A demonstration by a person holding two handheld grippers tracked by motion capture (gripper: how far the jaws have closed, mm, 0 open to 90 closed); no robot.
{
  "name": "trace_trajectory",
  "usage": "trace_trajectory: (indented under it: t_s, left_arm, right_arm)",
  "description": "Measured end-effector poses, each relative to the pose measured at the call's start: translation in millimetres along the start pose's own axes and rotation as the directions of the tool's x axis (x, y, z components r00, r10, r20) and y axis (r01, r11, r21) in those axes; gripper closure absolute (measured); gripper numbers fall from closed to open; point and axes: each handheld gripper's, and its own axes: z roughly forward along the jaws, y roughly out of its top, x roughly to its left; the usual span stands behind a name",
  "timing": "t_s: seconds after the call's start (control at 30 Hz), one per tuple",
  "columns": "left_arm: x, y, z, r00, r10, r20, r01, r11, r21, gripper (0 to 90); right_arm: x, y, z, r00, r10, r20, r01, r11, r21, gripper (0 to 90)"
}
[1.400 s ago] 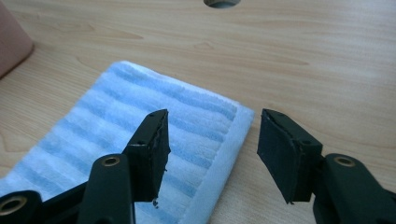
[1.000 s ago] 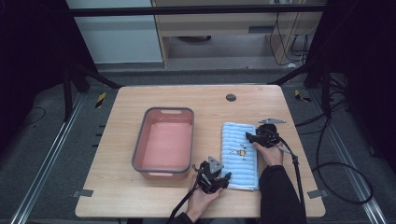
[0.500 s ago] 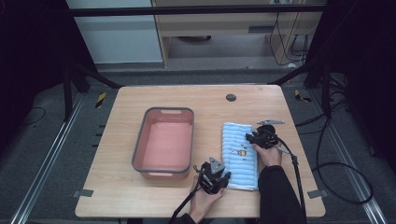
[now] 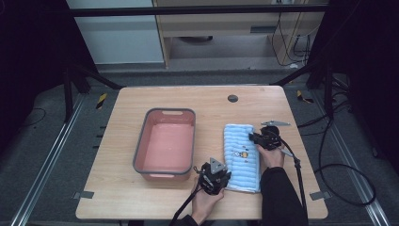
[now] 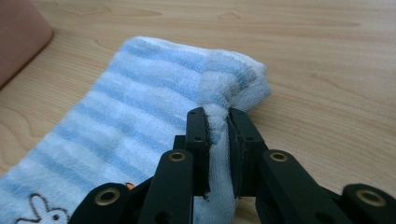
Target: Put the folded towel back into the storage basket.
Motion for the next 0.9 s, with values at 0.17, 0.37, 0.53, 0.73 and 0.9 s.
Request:
trace_trajectory:
  t_s: [0.17,0.37,0.53,0.73,0.9]
  left_arm:
    - [-1.3,6.3,-10.8,0.9998,0.018,0.004,-0.018,0.9995,-0.026,83.0]
    - [-4.2,16.6,-31.6,0.9984,0.056,0.008,-0.055,0.9966,-0.061,83.0]
    - [-3.7,28.3,-49.3,0.9975,0.07,0.011,-0.068,0.9933,-0.094,83.0]
    - [-0.7,41.2,-66.0,0.9964,0.085,-0.001,-0.085,0.9893,-0.119,83.0]
    - [3.8,49.1,-80.8,0.9961,0.088,-0.003,-0.088,0.9866,-0.138,83.0]
  right_arm:
    - [7.1,6.4,-13.5,0.9998,-0.022,-0.002,0.022,0.999,-0.036,80.2]
    - [19.8,19.0,-33.0,0.9991,-0.043,-0.005,0.042,0.994,-0.105,80.1]
    - [28.9,30.3,-46.5,0.9981,-0.062,-0.002,0.061,0.988,-0.14,80.1]
    - [43.3,47.7,-60.2,0.9955,-0.094,0.018,0.095,0.981,-0.172,80.1]
    - [53.2,58.0,-67.8,0.9943,-0.105,0.023,0.107,0.976,-0.188,80.1]
